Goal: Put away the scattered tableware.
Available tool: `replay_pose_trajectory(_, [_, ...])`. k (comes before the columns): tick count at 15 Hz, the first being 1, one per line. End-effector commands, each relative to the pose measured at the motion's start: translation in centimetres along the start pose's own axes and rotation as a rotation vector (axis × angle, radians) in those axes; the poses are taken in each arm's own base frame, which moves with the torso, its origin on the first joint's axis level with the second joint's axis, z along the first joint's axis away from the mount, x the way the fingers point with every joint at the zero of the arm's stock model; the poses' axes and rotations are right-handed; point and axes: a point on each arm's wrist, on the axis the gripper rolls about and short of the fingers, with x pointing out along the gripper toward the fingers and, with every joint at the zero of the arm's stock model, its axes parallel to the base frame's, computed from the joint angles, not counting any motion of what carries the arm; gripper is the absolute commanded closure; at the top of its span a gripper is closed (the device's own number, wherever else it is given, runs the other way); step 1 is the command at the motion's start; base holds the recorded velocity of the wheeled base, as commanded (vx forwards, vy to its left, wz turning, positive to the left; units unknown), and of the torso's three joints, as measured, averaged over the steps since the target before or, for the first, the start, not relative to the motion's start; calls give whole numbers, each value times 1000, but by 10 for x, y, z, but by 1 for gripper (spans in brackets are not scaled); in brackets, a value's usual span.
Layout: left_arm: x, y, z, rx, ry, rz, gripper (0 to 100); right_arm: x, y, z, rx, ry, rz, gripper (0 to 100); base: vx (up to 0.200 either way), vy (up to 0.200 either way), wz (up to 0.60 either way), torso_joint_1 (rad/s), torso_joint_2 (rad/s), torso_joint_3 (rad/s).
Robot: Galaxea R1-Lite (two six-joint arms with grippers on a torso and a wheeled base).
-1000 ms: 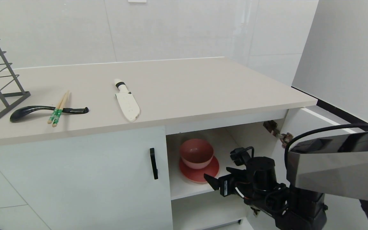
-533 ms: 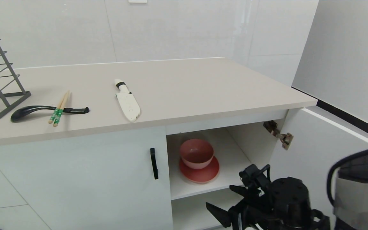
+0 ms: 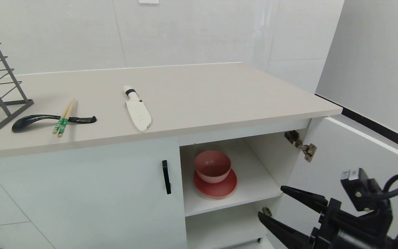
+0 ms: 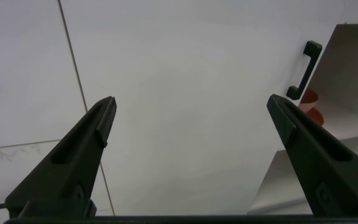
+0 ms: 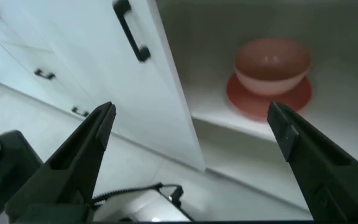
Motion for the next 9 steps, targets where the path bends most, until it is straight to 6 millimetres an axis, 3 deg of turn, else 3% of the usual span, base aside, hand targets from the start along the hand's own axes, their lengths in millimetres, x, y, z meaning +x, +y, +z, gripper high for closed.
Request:
replay_pose_trajectory(1, [0,0,0,1,0,0,0,-21,5,20,-17,-137,36,0,0,0,0,0,0,0])
replay_pose_trajectory(6, [0,0,0,-1,-2,0,0,-47,13,46,-64,-319,119,0,0,0,0,0,0,0])
replay_pose_trajectory(9, [0,0,0,-1,-2,0,0,-76,8,60,-125,-465,115,0,0,0,0,0,0,0])
